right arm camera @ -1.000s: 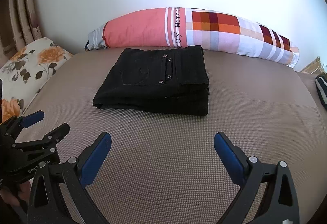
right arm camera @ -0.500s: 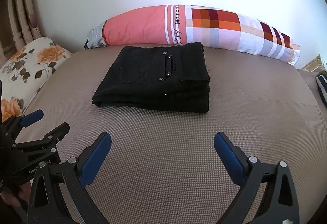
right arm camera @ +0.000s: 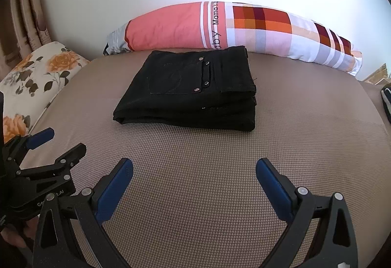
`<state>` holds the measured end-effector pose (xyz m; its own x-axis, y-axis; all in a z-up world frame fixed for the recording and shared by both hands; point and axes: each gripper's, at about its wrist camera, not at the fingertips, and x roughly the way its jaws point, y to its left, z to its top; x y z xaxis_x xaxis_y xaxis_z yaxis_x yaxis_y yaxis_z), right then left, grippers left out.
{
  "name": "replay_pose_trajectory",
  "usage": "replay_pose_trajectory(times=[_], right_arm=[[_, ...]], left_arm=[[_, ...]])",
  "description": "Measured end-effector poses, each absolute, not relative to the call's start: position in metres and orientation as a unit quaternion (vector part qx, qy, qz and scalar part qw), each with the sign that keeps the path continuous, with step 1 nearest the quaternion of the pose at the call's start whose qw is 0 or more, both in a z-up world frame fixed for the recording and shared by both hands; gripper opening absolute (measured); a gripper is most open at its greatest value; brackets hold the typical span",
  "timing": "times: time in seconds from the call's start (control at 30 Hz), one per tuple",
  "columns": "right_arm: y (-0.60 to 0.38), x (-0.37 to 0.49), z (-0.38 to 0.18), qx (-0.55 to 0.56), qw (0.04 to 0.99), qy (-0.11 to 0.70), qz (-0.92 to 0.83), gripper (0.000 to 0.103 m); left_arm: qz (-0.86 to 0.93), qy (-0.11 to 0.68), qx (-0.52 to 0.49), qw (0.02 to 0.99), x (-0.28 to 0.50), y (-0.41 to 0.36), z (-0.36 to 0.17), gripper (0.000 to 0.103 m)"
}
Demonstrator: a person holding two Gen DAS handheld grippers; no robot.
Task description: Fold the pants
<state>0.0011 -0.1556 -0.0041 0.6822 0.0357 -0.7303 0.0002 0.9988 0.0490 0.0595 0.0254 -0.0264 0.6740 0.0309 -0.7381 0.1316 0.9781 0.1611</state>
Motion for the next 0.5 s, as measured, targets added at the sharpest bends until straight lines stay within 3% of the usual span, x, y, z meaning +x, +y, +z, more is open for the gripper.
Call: replay_pose_trajectory(times=[0.5], right_arm=[[-0.1570, 0.0006, -0.0070, 0.021, 0.916, 0.399, 0.010, 0.100]], left_arm=[[-0.027, 0.399, 0.111, 0.910, 0.0611, 0.0251, -0.0273, 0.078]])
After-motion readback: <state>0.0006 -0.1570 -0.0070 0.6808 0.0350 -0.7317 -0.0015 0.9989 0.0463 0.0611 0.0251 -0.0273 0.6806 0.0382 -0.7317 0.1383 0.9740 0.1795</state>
